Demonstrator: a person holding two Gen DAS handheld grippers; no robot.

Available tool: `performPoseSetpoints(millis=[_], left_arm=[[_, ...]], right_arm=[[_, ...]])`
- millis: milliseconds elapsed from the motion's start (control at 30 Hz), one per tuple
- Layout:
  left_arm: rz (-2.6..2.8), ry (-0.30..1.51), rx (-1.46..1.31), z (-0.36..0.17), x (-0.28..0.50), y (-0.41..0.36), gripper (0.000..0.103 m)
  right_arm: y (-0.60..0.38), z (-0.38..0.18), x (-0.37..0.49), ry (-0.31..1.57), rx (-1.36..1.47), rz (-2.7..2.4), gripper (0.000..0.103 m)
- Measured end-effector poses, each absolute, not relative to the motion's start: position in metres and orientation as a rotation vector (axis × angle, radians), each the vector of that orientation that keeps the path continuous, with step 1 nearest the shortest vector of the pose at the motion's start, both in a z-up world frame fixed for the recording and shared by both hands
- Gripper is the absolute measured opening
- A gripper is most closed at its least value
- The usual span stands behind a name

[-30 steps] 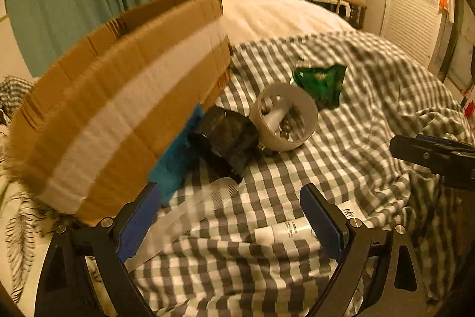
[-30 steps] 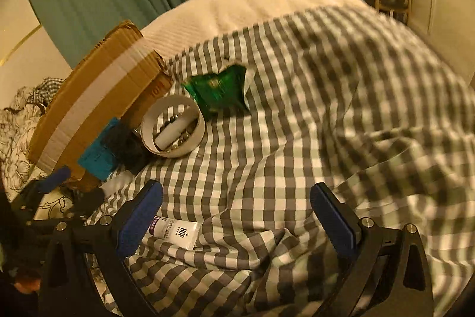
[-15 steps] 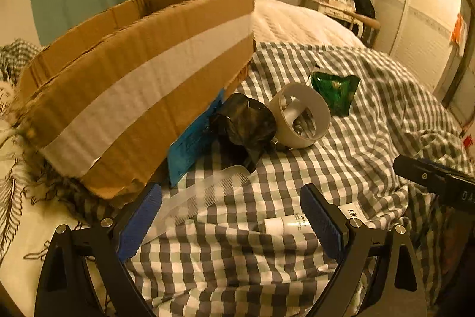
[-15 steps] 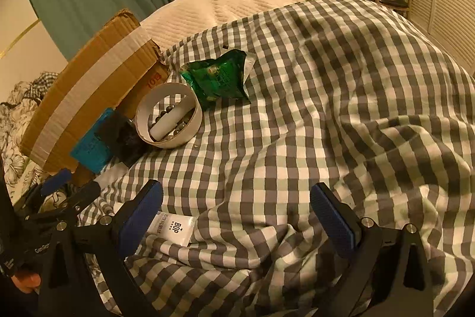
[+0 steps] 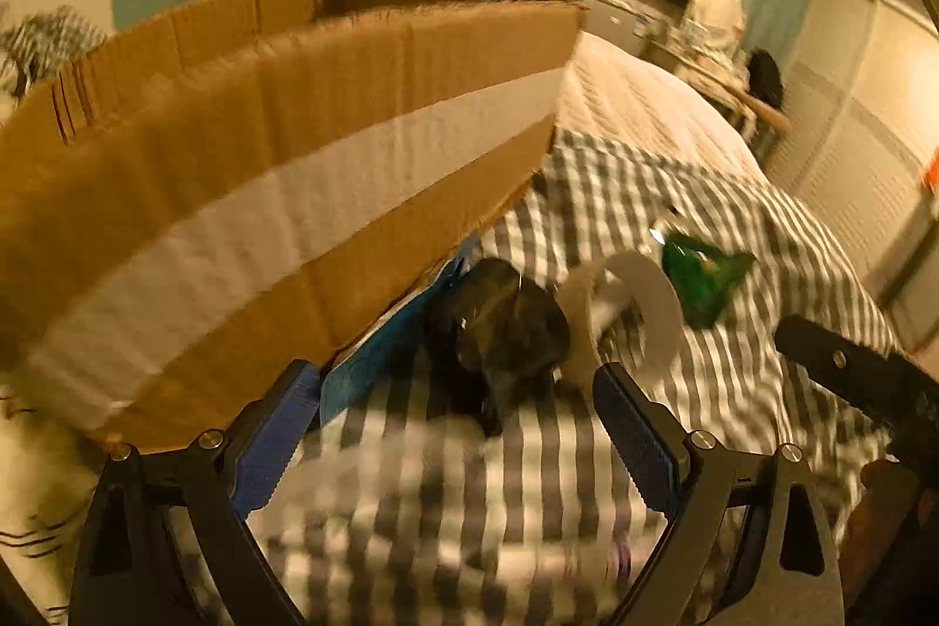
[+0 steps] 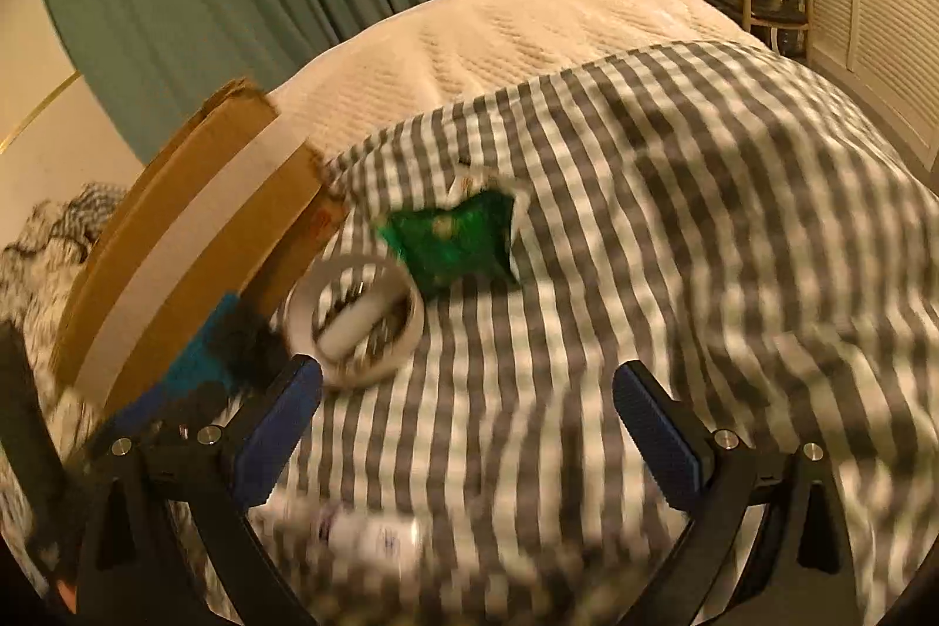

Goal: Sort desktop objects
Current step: 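Grasp the green snack bag with the right gripper while the left gripper grasps the blue card, then carry the green bag and blue card into the cardboard box and release both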

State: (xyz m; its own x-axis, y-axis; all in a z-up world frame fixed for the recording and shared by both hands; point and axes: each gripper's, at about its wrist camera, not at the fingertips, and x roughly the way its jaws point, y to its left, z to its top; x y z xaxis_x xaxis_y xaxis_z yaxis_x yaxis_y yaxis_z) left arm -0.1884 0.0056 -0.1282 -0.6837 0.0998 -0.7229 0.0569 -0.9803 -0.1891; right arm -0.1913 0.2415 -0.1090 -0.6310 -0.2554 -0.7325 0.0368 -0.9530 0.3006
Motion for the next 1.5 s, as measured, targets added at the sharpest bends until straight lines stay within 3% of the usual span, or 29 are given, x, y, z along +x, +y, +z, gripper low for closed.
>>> performPoseSetpoints(millis=[133,233,300,333,367,467,733,767,800,833,967,1367,1500], left_arm=[[2.884,-0.268,-1.183,-0.140,-0.197,0.016,0.096],[2.896,-0.201,-1.183,-0.147,-0.205,0.024,0.096],[2.887,-0.194,-1.165,-0.147,-0.204,0.025,0.072],[2.867,-0.210,-1.159,-0.148,-0.204,0.023,0.070],[2.856,-0.240,-1.148,-0.147,-0.203,0.020,0.068],[2.824,-0.360,-1.095,-0.144,-0.198,0.007,0.047],[2.798,-0.392,-1.085,-0.135,-0.170,-0.004,0.041],[2.799,-0.391,-1.090,-0.133,-0.168,-0.005,0.038],[2.802,-0.399,-1.090,-0.130,-0.163,-0.007,0.024],[2.797,-0.411,-1.090,-0.128,-0.160,-0.009,0.017],[2.788,-0.416,-1.105,-0.123,-0.144,-0.016,0.012],[2.803,-0.254,-1.236,-0.134,-0.156,-0.002,0.014],[2.811,-0.290,-1.223,-0.137,-0.168,-0.005,0.010]], right_arm=[[0.230,-0.113,-0.232,-0.310,1.234,-2.693,0.098],[0.218,-0.124,-0.258,-0.220,1.263,-2.711,0.088],[0.214,-0.136,-0.273,-0.232,1.321,-2.662,0.062],[0.213,-0.141,-0.278,-0.243,1.347,-2.642,0.054],[0.211,-0.142,-0.280,-0.263,1.353,-2.618,0.048],[0.208,-0.137,-0.274,-0.240,1.326,-2.632,0.037],[0.230,-0.111,-0.193,-0.313,1.232,-2.738,0.036],[0.235,-0.109,-0.183,-0.335,1.226,-2.744,0.036],[0.239,-0.108,-0.169,-0.375,1.219,-2.745,0.036],[0.240,-0.110,-0.161,-0.399,1.220,-2.740,0.036],[0.231,-0.121,-0.138,-0.375,1.267,-2.700,0.036],[0.233,-0.113,-0.128,-0.470,1.181,-2.611,0.038],[0.237,-0.117,-0.132,-0.509,1.196,-2.578,0.038]])
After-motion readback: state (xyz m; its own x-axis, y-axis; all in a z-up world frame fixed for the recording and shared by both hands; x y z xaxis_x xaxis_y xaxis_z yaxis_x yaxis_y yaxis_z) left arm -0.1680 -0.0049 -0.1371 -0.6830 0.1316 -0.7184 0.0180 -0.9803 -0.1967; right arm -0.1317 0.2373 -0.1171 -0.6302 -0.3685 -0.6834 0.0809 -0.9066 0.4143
